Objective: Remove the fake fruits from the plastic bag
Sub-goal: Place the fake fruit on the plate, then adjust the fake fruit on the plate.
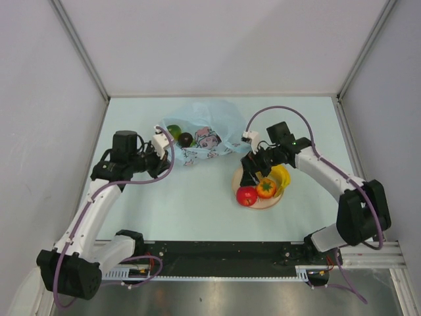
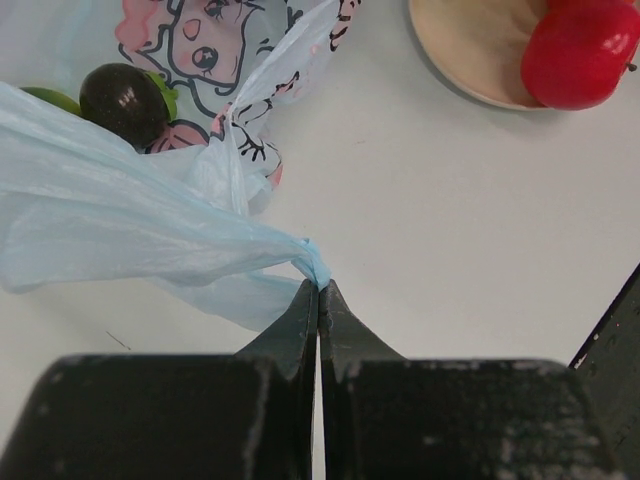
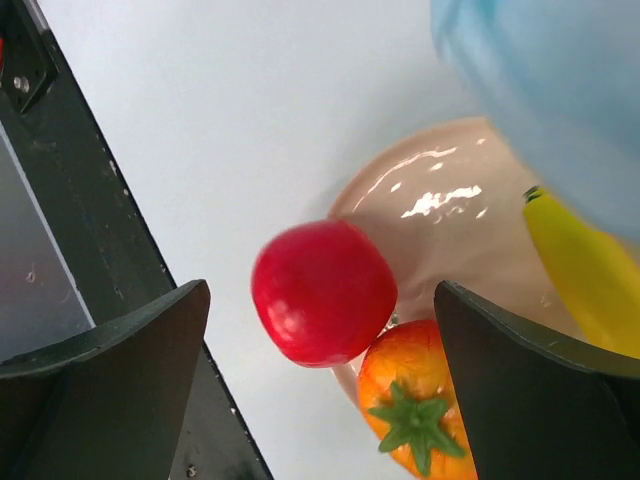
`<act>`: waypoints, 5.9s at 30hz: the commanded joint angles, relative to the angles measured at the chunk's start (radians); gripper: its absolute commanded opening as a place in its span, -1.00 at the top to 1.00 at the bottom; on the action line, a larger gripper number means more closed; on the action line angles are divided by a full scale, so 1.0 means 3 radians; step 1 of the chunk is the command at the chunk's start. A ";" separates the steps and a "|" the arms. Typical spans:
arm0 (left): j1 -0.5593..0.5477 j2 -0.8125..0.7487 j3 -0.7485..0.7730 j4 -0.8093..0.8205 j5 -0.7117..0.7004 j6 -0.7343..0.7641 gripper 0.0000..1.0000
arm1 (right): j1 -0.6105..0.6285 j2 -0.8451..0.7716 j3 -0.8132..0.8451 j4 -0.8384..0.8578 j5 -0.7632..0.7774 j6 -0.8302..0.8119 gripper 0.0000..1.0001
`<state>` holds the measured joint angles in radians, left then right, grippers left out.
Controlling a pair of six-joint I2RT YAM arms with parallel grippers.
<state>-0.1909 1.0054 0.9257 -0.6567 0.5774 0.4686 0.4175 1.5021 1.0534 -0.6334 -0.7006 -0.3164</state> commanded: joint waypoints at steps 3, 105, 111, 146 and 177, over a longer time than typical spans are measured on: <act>-0.0013 -0.0135 0.0105 0.0195 0.0116 -0.0089 0.99 | 0.0523 -0.0654 0.0237 -0.0250 0.0335 -0.0375 -0.99; 0.0043 -0.0099 -0.0094 0.0318 0.0111 -0.0202 0.99 | 0.0704 -0.0497 0.0119 0.0113 0.0929 -0.1844 -0.54; 0.0043 -0.0115 -0.0130 0.0318 0.0111 -0.0207 0.99 | 0.0827 -0.0564 -0.0239 0.0530 0.1098 -0.2187 -0.99; 0.0043 -0.0140 -0.0181 0.0307 0.0167 -0.0192 1.00 | 0.0516 -0.0001 -0.0157 0.0552 0.1169 -0.1906 -0.29; 0.0038 -0.0217 -0.0207 0.0272 0.0208 -0.0212 1.00 | 0.0551 -0.0200 -0.0127 0.0475 0.1415 -0.1732 -0.93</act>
<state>-0.1829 0.9615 0.8639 -0.5858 0.6071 0.4152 0.5514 1.5028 0.9859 -0.5102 -0.3183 -0.8997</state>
